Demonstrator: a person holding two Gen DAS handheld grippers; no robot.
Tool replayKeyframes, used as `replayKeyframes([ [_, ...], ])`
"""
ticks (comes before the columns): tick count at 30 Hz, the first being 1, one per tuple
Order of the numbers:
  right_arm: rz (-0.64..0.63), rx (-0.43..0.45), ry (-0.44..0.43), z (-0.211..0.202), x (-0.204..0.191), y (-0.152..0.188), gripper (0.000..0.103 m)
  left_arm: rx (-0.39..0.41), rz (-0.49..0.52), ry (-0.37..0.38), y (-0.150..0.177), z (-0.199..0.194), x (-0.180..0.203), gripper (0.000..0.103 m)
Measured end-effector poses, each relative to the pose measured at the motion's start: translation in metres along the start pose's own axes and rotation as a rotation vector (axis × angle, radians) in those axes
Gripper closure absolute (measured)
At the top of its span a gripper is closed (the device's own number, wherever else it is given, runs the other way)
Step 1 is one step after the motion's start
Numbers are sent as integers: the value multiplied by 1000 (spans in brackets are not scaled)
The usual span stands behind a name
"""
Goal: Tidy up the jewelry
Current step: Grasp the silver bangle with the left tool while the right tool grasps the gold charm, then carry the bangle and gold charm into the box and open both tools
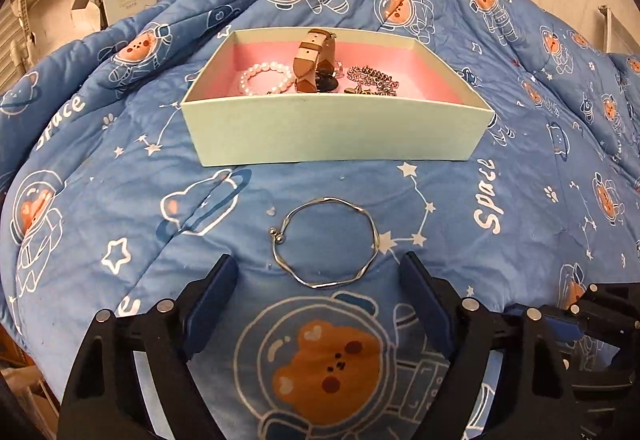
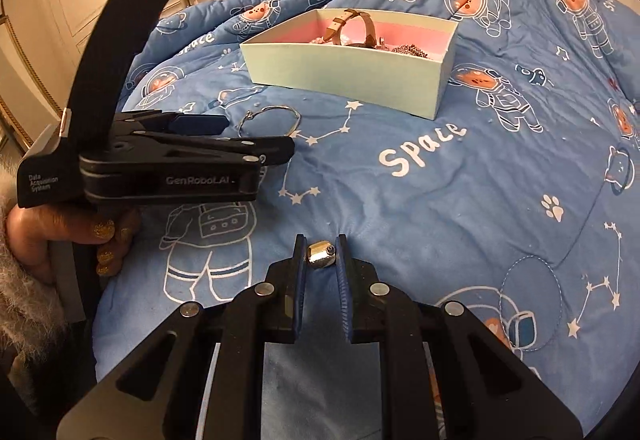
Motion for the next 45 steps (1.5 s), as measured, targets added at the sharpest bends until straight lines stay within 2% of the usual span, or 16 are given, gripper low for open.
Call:
replayKeyframes([
  [7,-1,0,4,1,-1,1,88,-3,26,-7,-8,5,3,48],
  [16,1,-1,3,0,-2,0,88,26,35,5,-5,-7,9,48],
  [30,-5,21,-23,-13,-6,-8,88,98,-12,64,8,-58,16,48],
  [45,1,104,-77,-31,-9,-54,88,197,-9,103,-22,-104,18,48],
])
Point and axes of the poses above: each gripper's, at about its wrist camera, not at the fingertips, and z roughly the way its jaws point, x to its right, y to its underside, the point moved 8 cm from there along z, roughly the way its jaws point, and after that the axes turned 6 degrees about x, right-handed, at the moved point
